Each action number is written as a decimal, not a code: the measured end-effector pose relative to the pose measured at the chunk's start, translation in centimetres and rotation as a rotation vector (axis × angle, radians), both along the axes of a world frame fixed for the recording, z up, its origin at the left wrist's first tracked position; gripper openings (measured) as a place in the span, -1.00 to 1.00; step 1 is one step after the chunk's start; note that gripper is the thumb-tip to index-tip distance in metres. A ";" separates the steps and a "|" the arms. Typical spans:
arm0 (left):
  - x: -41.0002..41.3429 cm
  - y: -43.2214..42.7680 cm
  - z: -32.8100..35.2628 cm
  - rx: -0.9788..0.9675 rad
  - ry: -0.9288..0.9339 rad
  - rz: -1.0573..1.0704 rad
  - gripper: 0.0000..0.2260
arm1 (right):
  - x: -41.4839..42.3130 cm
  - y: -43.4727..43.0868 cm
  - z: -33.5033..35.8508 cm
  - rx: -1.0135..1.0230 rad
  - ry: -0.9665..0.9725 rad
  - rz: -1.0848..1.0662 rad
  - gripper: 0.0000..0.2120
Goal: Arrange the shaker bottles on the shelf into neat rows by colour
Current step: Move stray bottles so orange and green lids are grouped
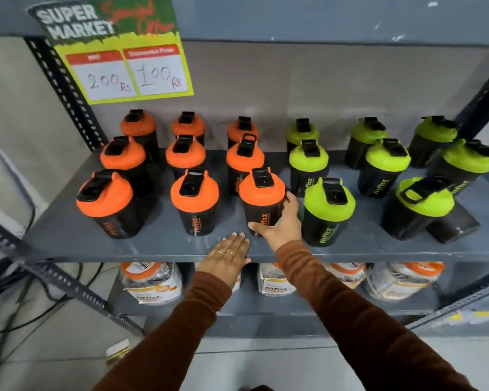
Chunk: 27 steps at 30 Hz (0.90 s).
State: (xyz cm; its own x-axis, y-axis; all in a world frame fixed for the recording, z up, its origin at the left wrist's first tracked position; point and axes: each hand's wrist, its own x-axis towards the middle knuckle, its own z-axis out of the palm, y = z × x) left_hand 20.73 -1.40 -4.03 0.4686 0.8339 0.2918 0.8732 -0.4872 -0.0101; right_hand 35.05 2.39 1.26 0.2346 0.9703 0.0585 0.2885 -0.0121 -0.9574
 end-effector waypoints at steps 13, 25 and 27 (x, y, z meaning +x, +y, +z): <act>1.4 -1.0 -2.4 0.133 -0.086 0.036 -0.59 | 3.5 -5.3 -3.1 0.153 -0.113 0.005 -0.44; 18.0 -2.2 -2.7 0.229 -0.028 -0.362 -0.62 | 22.9 -8.4 -2.4 0.343 -0.604 -0.529 -0.80; 21.4 -1.9 -1.3 0.144 -0.026 -0.296 -0.54 | 26.3 -7.3 -1.1 0.297 -0.733 -0.611 -0.70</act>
State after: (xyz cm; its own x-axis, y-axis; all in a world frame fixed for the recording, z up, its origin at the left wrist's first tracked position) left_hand 42.16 -3.25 -5.31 0.6754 0.6119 0.4116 0.6946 -0.7153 -0.0764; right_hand 61.33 -4.91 0.11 0.4973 0.6177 0.6092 0.8333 -0.1448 -0.5335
